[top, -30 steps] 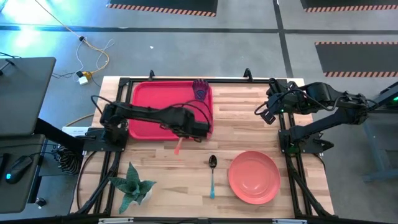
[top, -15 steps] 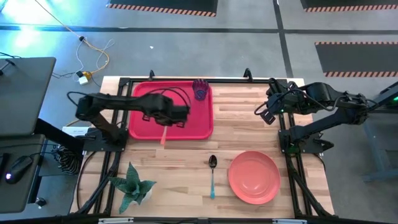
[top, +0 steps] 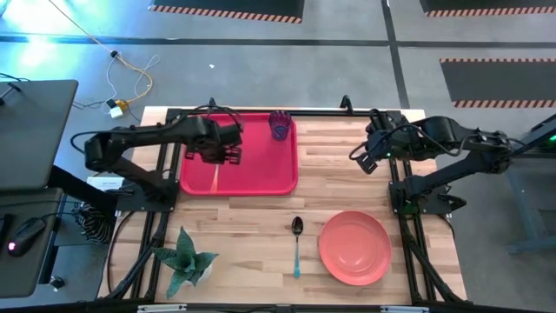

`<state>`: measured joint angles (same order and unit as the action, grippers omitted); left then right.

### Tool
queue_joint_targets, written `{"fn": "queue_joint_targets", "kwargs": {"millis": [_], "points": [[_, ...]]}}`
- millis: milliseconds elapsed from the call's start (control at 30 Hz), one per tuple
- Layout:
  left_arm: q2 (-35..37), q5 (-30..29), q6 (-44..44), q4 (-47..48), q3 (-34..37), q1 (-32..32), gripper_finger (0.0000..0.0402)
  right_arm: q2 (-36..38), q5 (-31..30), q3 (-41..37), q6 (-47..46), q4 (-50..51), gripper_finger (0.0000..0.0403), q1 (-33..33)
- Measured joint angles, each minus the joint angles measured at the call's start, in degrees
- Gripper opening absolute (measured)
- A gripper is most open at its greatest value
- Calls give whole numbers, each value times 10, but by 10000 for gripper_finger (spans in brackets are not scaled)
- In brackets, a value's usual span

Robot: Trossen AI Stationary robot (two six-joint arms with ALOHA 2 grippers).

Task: Pick and place plate/cup/fork/spoon on tray
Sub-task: Put the orange fork on the left of the red serving tray

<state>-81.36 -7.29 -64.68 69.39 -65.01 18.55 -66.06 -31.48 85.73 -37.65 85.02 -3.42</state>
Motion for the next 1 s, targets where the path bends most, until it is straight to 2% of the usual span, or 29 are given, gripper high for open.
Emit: {"fn": "queue_joint_targets", "kwargs": {"millis": [233,667,1000], "points": [[17,39,55,-44,67,65,7,-12,-5,0,0,-11,90,0],[18,67,129,-114,152,161,7,-20,-20,0,-57,-14,90,0],[18,83,169,-172,201,230,7,-20,-25,0,-60,-21,90,0]]}}
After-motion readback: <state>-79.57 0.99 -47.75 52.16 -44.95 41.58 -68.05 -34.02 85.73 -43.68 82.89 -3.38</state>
